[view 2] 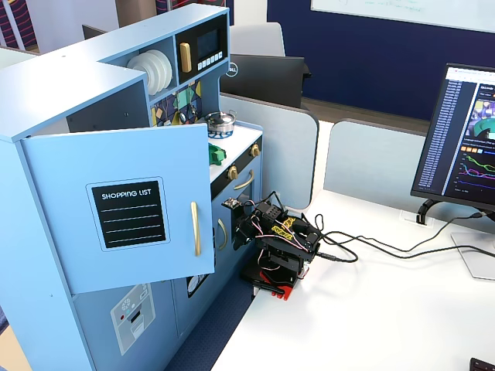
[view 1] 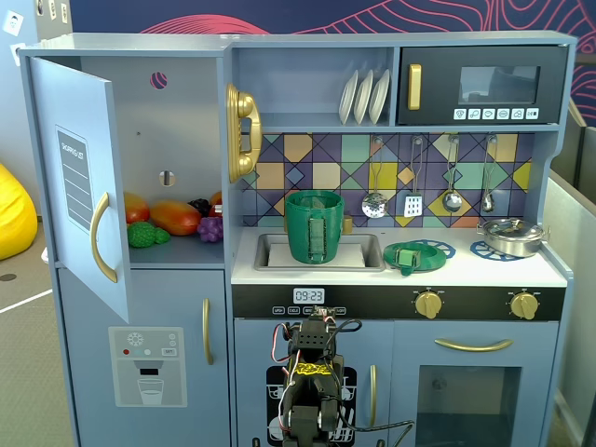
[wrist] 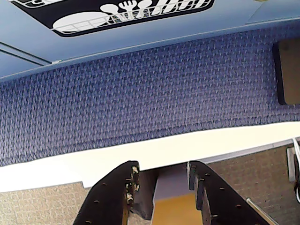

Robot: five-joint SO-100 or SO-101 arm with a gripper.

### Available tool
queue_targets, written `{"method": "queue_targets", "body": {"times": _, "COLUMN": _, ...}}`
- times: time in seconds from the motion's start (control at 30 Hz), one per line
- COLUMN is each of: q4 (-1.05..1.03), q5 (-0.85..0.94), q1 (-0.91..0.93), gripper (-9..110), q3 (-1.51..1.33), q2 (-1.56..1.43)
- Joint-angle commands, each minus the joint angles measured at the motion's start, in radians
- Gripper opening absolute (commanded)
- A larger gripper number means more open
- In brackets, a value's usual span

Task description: Pick up the lid from the counter and put it on the green recipient

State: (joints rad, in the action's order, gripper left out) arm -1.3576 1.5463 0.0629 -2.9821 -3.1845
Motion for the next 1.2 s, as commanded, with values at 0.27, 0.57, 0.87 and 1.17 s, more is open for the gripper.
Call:
{"method": "queue_targets", "body": {"times": 0.27, "q4": -0.175, "q5": -0.020, "q1": 0.031, "gripper": 0, "q3": -0.015, "q2": 0.006}}
{"method": "queue_targets", "body": {"times": 0.57, "q4": 0.394, "q5": 0.167, "q1": 0.321, "gripper": 0, "q3": 0.061, "q2": 0.130}}
{"method": "queue_targets", "body": {"times": 0.87, "q4": 0.792, "q5": 0.158, "q1": 0.578, "gripper": 0, "q3": 0.453, "q2": 0.391}}
{"method": "queue_targets", "body": {"times": 1.17, "q4": 1.348, "q5": 0.091, "q1": 0.595, "gripper": 37, "q3": 0.396, "q2": 0.505}}
